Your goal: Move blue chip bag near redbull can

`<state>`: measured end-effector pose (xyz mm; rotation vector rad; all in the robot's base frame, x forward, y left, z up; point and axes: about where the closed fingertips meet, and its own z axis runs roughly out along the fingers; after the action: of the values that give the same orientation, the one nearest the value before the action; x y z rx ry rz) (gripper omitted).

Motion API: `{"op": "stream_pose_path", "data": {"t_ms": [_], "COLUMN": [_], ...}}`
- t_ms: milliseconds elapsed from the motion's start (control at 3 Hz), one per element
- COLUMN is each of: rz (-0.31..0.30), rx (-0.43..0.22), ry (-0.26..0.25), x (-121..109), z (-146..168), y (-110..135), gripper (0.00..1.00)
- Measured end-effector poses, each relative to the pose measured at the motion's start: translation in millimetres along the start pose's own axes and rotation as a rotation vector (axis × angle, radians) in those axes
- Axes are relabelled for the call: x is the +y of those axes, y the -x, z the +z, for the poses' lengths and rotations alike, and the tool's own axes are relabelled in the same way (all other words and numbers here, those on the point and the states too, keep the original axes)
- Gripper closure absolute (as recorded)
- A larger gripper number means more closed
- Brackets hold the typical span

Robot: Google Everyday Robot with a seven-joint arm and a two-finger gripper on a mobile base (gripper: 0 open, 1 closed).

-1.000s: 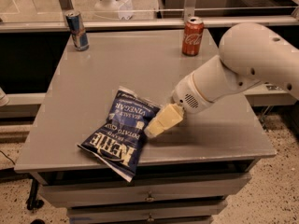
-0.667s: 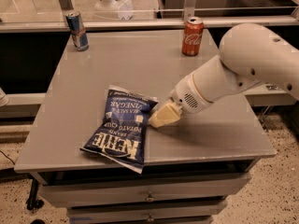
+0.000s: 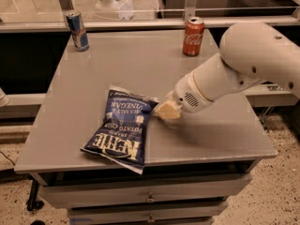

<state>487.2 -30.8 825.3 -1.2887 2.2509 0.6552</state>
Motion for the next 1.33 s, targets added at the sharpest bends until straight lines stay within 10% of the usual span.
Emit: {"op": "stream_pose_path", "data": {"t_ms": [1000, 1333], "rz": [0.001, 0.028], "rx": [0.0, -0.028], "ry": [-0.001, -0.016], "x": [1, 6], "z": [-4, -15], "y": [3, 8], "gripper": [1.0, 0.82]}}
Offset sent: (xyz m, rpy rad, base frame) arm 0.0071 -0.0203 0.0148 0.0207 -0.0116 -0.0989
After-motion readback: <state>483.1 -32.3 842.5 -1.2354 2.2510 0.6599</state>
